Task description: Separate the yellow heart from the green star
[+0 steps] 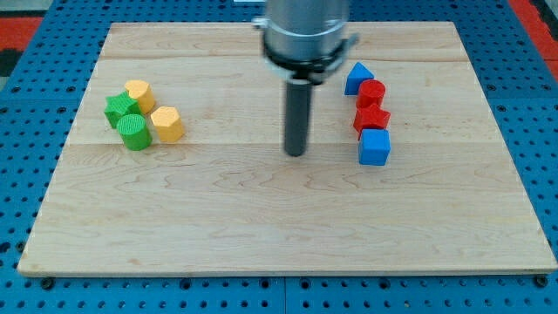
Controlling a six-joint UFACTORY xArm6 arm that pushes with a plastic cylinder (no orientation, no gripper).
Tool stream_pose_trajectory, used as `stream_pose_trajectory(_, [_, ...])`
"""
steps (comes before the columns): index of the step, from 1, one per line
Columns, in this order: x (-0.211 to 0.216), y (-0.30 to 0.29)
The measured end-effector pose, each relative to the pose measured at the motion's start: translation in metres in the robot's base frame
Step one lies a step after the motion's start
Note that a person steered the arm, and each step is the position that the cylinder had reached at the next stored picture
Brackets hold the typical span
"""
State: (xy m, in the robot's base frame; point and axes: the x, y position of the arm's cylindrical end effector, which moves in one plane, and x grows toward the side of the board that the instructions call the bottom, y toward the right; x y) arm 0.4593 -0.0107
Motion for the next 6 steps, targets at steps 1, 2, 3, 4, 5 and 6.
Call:
stream_pose_trajectory(1, [0.026, -0.060])
stream_pose_trajectory(2, [0.046, -0.110])
stream_pose_trajectory(3, [0.021, -0.178])
stream_pose_trajectory(4, [-0.015, -0.212])
stream_pose_trajectory(5, [-0.045, -0.220])
stream_pose_trajectory(6, [-0.074, -0.224])
